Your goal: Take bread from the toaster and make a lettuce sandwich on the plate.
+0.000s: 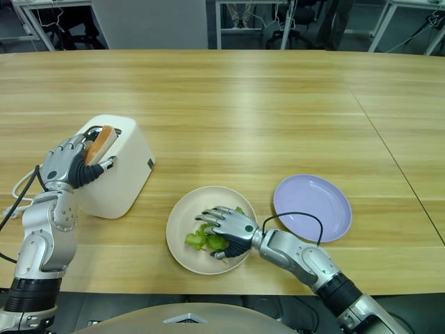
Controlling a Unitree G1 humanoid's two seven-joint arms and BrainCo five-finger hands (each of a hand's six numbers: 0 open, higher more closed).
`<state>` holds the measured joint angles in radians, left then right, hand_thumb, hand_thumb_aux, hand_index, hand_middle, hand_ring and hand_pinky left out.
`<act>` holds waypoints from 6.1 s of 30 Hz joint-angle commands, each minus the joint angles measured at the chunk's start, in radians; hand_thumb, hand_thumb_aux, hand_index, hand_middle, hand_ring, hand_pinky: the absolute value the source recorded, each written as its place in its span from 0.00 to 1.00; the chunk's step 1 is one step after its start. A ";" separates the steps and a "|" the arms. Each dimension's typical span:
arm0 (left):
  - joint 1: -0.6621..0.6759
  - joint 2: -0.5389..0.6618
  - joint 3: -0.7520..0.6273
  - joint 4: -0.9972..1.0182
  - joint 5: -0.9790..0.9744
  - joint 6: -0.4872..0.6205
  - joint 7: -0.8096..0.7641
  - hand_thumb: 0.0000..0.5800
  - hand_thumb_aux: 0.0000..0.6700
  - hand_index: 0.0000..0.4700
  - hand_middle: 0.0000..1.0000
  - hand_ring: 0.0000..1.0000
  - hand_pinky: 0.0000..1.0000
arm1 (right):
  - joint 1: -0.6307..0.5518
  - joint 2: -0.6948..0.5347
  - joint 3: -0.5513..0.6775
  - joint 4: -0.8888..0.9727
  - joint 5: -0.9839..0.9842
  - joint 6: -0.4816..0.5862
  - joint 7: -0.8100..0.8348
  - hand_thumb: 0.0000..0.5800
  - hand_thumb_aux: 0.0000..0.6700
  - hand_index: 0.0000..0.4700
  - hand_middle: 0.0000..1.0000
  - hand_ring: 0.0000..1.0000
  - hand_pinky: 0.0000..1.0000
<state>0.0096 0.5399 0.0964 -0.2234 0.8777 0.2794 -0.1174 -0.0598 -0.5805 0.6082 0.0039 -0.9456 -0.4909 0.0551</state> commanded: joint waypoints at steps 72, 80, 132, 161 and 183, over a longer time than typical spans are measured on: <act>0.089 -0.310 -0.446 0.016 -0.648 -0.121 -0.214 1.00 1.00 0.98 1.00 1.00 1.00 | 0.389 -0.058 -0.359 -0.223 0.102 -0.213 -0.008 0.00 0.00 0.00 0.00 0.00 0.00; 0.078 -0.296 -0.453 0.037 -0.608 -0.131 -0.192 1.00 1.00 0.98 1.00 1.00 1.00 | 0.313 -0.051 -0.269 -0.158 0.065 -0.041 0.228 0.00 0.00 0.00 0.00 0.00 0.00; 0.213 -0.175 -0.020 -0.330 -0.598 -0.455 0.013 0.00 0.00 0.00 0.00 0.00 0.00 | 0.016 0.081 -0.357 -0.162 0.776 0.195 0.585 0.00 0.00 0.00 0.00 0.00 0.00; 0.558 0.206 -0.283 -0.118 -0.427 -0.689 -0.481 1.00 1.00 0.98 1.00 1.00 1.00 | 0.490 -0.075 -0.226 -0.271 0.567 0.128 0.567 1.00 1.00 0.98 1.00 1.00 1.00; -0.095 0.030 -0.531 0.431 -0.002 -0.619 -0.223 1.00 1.00 0.98 1.00 1.00 1.00 | -0.041 0.139 -0.046 0.281 0.109 0.101 0.176 1.00 1.00 0.98 1.00 1.00 1.00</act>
<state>-0.0398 0.5796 -0.4075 0.0821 0.8206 -0.3680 -0.3688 -0.0612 -0.4504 0.5528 0.1755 -0.7791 -0.4413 0.2599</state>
